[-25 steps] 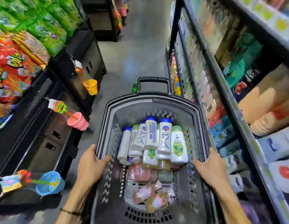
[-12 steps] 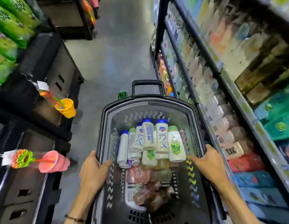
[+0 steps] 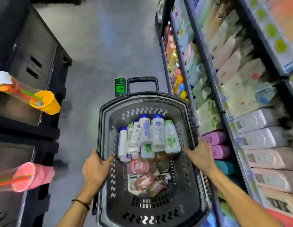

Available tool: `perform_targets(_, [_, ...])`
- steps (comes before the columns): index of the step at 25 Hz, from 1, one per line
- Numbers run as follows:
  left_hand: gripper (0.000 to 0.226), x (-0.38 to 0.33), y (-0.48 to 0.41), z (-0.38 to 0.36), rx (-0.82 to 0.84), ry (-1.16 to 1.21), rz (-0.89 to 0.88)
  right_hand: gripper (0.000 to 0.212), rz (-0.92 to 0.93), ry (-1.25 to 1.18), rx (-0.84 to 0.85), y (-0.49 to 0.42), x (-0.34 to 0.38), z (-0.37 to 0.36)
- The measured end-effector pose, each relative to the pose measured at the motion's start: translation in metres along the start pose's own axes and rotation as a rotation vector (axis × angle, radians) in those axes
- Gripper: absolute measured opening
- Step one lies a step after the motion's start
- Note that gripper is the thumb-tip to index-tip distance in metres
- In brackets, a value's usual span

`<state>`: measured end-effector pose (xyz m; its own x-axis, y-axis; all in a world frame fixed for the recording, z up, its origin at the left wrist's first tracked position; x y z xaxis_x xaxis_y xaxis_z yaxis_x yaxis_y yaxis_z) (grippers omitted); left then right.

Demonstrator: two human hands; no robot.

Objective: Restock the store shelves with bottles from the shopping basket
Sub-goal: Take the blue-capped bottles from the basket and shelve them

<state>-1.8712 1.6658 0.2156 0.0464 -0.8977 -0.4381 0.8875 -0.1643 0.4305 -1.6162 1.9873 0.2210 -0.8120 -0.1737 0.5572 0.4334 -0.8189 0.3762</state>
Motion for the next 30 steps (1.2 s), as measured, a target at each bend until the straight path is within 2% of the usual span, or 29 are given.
perform_targets(3, [0.049,0.011,-0.069,-0.064,0.050,-0.022,0.026,0.041,-0.064,0.020,0.015,-0.068,-0.028,-0.063])
perform_targets(7, [0.048,0.037,-0.151,-0.143,0.081,-0.074,0.056,0.039,-0.100,-0.023,-0.003,-0.132,-0.074,-0.150])
perform_targets(11, [0.043,0.072,-0.213,-0.219,0.105,-0.053,0.053,0.058,-0.099,-0.015,0.012,-0.190,-0.127,-0.234])
perform_targets(14, [0.038,0.092,-0.239,-0.255,0.084,-0.013,0.075,0.074,-0.171,0.052,0.013,-0.216,-0.158,-0.271])
perform_targets(18, [0.034,0.119,-0.252,-0.289,0.034,0.048,0.106,0.079,-0.202,0.045,0.012,-0.225,-0.186,-0.301])
perform_targets(20, [0.031,0.128,-0.249,-0.300,0.029,0.080,0.087,0.073,-0.156,0.048,-0.015,-0.222,-0.190,-0.304])
perform_targets(23, [0.032,0.136,-0.247,-0.305,0.022,0.048,0.082,0.042,-0.140,0.059,-0.002,-0.217,-0.181,-0.302])
perform_targets(24, [0.033,0.137,-0.246,-0.305,0.022,0.031,0.089,0.038,-0.144,0.053,0.002,-0.216,-0.181,-0.301])
perform_targets(27, [0.034,0.132,-0.246,-0.304,0.025,0.006,0.075,0.044,-0.169,0.049,-0.003,-0.215,-0.175,-0.298])
perform_targets(30, [0.038,0.130,-0.246,-0.306,0.085,-0.082,0.070,0.044,-0.215,0.127,0.059,-0.214,-0.171,-0.299])
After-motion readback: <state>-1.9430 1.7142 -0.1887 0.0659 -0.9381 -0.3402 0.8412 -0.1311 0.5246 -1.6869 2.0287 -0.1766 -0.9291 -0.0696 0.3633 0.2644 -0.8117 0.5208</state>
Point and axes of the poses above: each hand's wrist, its own y-axis away from the middle knuckle, its own z-axis out of the back of the hand, x = y × z, the point moved 7 cm from there along -y, towards the middle knuckle, and after that the axes turned 1 degree about z, right-handed, at the moved point
